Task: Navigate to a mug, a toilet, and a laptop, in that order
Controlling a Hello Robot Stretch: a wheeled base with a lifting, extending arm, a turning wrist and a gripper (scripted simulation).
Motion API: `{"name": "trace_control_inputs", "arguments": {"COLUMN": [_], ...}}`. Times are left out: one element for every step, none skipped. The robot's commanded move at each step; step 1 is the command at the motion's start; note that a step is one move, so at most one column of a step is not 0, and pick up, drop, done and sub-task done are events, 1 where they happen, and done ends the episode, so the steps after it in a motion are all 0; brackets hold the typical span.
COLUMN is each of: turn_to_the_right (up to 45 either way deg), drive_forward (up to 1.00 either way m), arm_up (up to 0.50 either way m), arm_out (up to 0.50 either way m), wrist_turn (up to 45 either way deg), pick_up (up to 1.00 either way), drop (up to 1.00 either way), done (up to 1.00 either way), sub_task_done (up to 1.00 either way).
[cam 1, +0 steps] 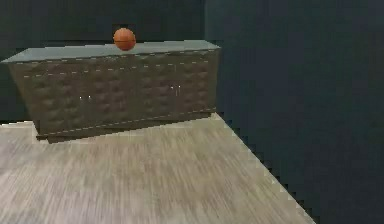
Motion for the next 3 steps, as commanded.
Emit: {"name": "trace_control_inputs", "arguments": {"turn_to_the_right": [-45.0,-3.0,0.0], "drive_forward": [0.00,0.00,0.05], "arm_up": [0.00,0.00,0.00], "arm_out": [0.00,0.00,0.00], "wrist_turn": [0.0,0.0,0.0], "pick_up": [0.00,0.00,0.00], "drop": [0.00,0.00,0.00], "done": [0.00,0.00,0.00], "sub_task_done": [0.00,0.00,0.00]}}
